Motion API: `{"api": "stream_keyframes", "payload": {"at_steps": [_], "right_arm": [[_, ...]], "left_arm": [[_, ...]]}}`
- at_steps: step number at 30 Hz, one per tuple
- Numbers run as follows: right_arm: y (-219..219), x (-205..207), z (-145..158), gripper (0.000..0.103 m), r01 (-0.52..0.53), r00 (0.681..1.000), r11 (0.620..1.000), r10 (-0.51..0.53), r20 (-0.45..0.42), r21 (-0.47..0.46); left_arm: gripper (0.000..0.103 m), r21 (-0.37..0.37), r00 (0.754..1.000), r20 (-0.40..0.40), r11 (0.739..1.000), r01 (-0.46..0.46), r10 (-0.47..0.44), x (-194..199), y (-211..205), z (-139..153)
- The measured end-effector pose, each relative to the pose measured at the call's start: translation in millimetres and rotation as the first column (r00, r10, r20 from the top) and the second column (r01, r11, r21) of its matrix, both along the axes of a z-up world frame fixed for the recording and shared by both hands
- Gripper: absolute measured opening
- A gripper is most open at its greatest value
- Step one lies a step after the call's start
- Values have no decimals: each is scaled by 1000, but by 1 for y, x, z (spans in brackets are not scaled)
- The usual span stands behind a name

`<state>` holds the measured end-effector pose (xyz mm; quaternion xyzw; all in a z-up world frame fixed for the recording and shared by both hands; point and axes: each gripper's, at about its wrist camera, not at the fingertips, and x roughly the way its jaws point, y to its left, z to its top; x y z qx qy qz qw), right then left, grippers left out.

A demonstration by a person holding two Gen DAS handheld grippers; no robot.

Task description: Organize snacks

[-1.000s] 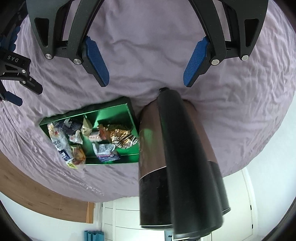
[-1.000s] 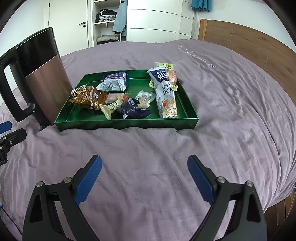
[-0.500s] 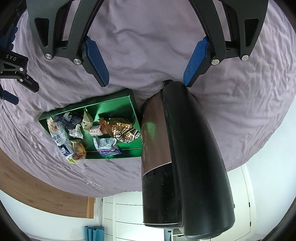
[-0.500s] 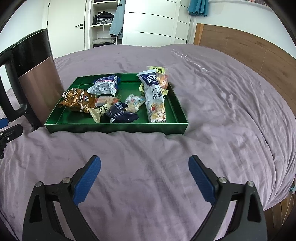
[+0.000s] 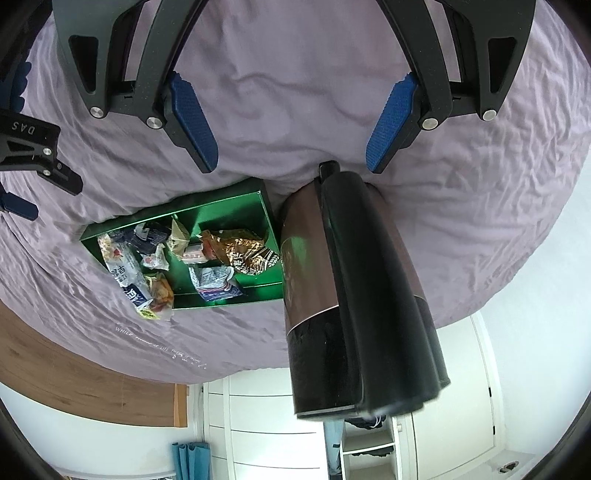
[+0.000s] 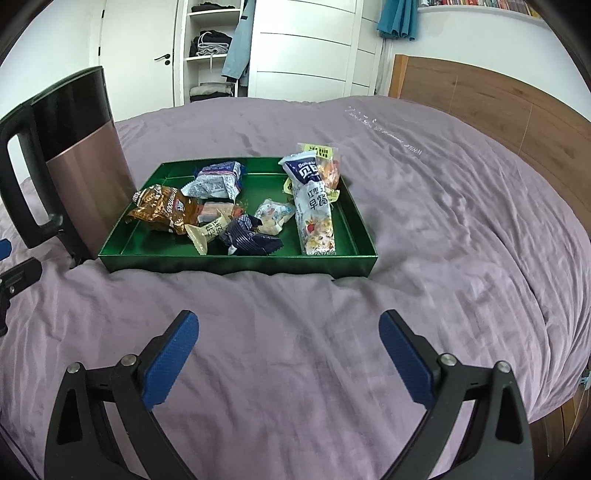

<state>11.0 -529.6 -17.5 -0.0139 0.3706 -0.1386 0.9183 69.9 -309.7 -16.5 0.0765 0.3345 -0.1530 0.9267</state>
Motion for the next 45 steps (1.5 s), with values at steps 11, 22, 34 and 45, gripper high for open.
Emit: {"api": "stream_keyframes", "payload": {"at_steps": [11, 22, 34, 45], "right_arm": [[1, -14, 15, 103, 9, 1000, 1000, -8, 29, -17], [0, -15, 14, 103, 12, 1000, 1000, -11, 27, -13], [-1, -14, 13, 103, 10, 1000, 1000, -10, 26, -11], [1, -14, 12, 103, 10, 1000, 1000, -9, 22, -10]], "left_arm": [[78, -12, 999, 47, 1000, 0, 0, -21, -2, 20], [78, -11, 999, 35, 1000, 7, -7, -22, -5, 21], [78, -11, 1000, 26, 1000, 9, -9, -21, -3, 19], [78, -13, 1000, 15, 1000, 11, -10, -20, -2, 17]]}}
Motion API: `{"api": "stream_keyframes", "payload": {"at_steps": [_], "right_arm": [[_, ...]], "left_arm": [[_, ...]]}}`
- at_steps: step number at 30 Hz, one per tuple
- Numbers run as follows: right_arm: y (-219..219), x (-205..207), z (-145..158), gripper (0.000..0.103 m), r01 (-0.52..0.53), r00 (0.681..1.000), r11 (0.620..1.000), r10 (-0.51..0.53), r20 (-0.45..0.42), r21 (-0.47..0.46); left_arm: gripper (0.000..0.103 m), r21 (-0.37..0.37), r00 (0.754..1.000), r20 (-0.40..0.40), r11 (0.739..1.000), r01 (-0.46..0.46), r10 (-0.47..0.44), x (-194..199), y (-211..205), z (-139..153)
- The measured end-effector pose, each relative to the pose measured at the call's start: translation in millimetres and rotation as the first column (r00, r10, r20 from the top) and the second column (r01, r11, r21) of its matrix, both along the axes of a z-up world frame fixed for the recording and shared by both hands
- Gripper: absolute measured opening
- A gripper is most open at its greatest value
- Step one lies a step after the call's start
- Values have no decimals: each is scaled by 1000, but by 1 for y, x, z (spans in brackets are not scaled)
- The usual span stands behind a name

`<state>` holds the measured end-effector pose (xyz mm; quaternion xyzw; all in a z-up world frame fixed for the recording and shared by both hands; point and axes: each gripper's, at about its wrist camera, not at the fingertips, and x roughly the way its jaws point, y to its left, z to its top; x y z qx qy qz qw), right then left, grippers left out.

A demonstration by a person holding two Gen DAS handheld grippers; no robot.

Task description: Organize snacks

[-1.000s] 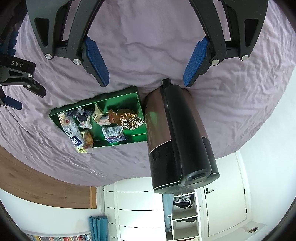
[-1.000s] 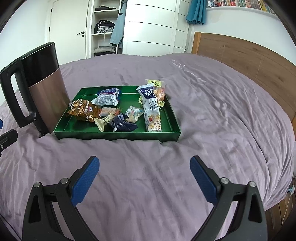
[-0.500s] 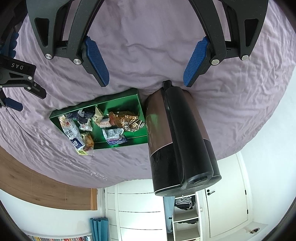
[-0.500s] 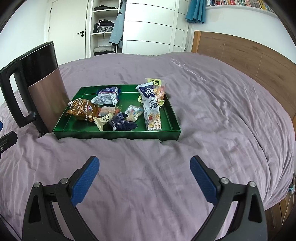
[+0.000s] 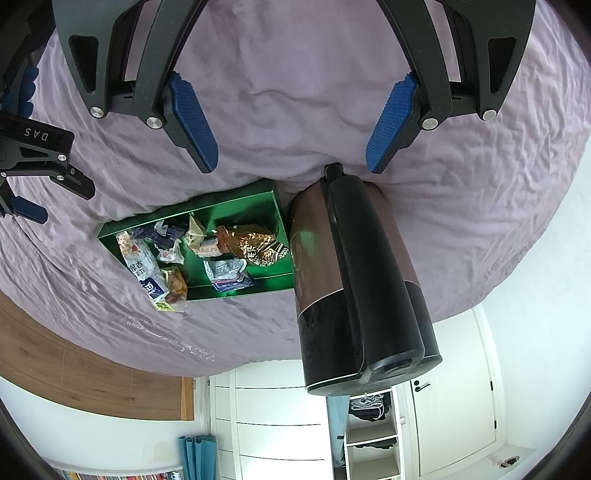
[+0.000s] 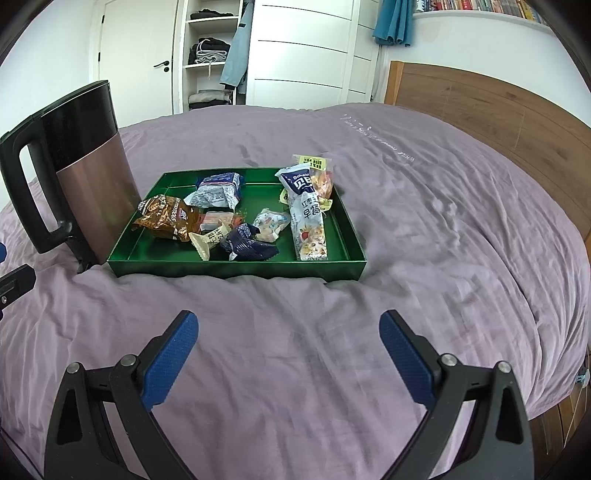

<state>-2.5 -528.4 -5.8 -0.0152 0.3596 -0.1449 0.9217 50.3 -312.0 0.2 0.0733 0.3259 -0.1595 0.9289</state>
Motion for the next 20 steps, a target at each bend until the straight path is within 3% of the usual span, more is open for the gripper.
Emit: {"api": "stream_keyframes", "payload": {"at_steps": [20], "right_arm": [[3, 8, -8, 103, -8, 1000, 1000, 8, -13, 4]], "left_arm": [[78, 7, 1000, -14, 1000, -4, 4, 5, 1, -5]]}}
